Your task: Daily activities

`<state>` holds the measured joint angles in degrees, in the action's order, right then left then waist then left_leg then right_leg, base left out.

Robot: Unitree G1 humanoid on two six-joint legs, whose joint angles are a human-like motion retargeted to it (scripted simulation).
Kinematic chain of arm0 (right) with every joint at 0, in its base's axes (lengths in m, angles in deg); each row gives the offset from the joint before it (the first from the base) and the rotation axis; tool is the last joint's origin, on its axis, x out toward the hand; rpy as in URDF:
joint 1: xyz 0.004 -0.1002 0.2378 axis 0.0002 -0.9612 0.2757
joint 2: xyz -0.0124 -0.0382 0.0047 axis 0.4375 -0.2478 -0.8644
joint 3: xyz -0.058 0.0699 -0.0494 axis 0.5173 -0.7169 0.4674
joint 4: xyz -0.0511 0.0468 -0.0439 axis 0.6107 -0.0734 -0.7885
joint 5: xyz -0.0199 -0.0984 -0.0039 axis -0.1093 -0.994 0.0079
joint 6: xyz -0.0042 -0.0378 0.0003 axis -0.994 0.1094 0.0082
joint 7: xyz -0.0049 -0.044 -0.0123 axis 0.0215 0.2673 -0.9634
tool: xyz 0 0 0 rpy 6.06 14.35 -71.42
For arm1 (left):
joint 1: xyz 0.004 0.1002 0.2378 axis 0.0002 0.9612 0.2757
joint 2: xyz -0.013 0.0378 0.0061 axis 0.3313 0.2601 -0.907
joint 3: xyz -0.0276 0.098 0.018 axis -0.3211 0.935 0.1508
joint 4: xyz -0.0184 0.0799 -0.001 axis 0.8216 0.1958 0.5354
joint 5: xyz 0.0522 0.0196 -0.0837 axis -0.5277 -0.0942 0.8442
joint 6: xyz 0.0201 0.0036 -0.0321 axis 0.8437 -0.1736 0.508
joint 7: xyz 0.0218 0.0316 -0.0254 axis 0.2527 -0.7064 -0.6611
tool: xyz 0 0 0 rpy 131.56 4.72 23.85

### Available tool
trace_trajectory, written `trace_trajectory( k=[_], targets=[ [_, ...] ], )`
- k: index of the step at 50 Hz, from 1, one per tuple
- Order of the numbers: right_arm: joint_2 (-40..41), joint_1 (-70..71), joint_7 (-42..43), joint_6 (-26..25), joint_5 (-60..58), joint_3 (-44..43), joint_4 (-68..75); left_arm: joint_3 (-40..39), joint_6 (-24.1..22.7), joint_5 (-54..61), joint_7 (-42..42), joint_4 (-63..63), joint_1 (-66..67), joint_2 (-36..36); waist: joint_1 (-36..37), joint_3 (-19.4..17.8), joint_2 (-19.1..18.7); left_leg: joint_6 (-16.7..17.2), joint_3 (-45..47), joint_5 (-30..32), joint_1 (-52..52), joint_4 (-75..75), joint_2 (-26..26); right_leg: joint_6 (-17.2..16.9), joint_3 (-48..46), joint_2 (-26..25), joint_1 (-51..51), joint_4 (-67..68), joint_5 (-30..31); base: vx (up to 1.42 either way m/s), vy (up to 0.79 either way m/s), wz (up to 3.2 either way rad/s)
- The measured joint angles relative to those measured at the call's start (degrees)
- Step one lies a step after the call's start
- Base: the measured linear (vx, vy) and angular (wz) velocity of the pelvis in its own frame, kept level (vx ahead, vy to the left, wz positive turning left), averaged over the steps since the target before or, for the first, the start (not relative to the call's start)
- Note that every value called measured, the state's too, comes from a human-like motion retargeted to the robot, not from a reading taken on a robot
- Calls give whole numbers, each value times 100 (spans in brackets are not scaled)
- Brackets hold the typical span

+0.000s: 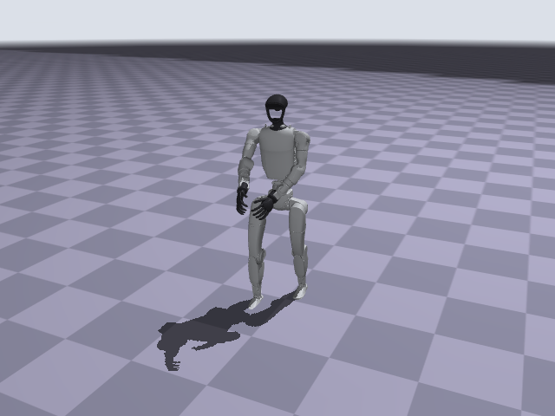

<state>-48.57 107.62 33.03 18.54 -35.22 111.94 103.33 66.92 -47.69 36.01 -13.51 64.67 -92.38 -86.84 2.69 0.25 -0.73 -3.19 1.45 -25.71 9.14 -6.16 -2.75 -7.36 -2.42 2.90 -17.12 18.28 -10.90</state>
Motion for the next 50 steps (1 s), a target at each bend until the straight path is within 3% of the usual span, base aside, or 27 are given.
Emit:
trace_trajectory(
  k=[50],
  targets=[
    [129,-609,-60,-80,646,-291,141,108,82,1047,-346,-181,161,41,87,70,-126,10,-323,-85,-173,-117,128,219,-245,31,-112,251,-300,0,0,0]
  ],
)
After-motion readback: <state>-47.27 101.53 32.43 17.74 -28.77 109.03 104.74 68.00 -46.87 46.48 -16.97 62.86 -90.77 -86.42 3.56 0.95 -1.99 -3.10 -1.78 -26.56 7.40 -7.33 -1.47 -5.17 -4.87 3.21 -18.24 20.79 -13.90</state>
